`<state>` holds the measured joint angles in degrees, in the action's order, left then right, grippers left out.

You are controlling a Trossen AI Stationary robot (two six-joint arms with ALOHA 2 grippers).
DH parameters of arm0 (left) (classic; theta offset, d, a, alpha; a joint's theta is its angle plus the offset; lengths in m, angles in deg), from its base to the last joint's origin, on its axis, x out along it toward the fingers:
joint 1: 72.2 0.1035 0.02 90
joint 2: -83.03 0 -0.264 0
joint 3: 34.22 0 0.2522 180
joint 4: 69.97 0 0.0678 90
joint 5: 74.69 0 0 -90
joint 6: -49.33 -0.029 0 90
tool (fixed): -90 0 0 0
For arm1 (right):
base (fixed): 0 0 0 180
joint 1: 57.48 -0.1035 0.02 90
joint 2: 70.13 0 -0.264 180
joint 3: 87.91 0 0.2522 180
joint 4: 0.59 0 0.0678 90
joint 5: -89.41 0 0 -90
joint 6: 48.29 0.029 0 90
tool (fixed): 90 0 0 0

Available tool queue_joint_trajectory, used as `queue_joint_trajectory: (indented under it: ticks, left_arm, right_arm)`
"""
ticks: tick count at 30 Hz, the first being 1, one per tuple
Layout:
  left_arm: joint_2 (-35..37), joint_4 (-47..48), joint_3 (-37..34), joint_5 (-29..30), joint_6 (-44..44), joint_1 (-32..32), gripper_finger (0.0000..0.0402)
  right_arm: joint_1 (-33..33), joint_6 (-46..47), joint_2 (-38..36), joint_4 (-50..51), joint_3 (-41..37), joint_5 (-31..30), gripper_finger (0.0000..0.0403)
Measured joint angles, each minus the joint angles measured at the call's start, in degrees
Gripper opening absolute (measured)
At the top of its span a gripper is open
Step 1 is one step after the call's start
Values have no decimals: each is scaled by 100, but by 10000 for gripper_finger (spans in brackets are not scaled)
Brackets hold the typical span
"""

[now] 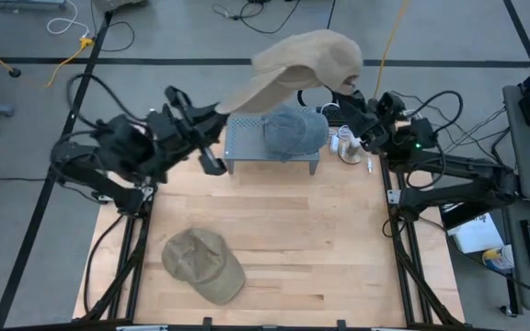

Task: Pick & Place hat
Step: Put the top brown cap on the shelf

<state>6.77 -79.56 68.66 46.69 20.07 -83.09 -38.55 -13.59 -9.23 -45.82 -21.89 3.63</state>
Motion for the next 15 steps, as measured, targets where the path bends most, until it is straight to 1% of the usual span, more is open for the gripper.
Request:
queue_joint_trajectory:
  ticks: [5,7,11,15]
  left_arm:
    - [-334,-317,1,-373,350,330,9]
    - [-445,-446,1,-486,522,454,9]
    - [-587,-525,1,-542,856,629,9]
    - [-737,-570,1,-656,1130,748,9]
  right_arm:
    - [-208,-296,363,79,516,59,238]
    - [-293,-421,494,106,676,181,238]
    - [-529,-587,763,133,1025,246,238]
    - [-751,-978,978,160,1299,194,238]
